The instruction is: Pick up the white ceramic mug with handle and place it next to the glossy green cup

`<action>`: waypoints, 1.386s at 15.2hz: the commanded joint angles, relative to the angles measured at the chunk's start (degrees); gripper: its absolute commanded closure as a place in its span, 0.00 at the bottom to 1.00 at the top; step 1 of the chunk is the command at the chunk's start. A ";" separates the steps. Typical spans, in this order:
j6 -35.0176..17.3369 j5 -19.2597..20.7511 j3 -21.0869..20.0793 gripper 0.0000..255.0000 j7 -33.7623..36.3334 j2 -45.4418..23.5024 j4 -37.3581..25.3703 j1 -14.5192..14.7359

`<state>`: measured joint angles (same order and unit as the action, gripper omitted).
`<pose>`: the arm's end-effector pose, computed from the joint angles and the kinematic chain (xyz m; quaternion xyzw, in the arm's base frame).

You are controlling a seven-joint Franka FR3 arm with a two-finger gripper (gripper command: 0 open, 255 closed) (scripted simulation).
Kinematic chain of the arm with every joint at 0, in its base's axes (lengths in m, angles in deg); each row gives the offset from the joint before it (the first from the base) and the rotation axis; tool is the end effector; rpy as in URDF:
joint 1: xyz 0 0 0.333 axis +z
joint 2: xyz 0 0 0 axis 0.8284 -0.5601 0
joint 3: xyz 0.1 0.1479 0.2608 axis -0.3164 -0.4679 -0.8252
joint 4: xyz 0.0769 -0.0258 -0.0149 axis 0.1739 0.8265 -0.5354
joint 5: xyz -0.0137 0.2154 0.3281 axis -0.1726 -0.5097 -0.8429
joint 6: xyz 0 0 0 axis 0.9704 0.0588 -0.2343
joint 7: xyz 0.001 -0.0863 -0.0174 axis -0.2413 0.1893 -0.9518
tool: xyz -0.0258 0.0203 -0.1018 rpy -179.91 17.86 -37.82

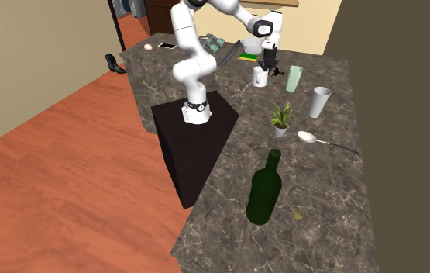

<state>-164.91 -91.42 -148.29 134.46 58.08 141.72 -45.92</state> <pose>0.0052 0.4888 0.3679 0.9937 -0.1006 0.0459 0.0170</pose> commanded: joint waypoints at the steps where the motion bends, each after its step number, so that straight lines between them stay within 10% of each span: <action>1: -1.43 0.20 -1.76 1.00 0.26 -0.67 0.53 -1.38; 9: -1.43 0.18 -1.77 1.00 0.25 -0.65 0.53 -1.39; 10: -1.43 0.18 -1.77 0.00 0.25 -0.65 0.53 -1.40; 21: 6.55 -0.18 5.91 0.00 -0.51 2.37 -3.66 4.13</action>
<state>-158.90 -91.62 -142.85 134.07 60.30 138.35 -42.02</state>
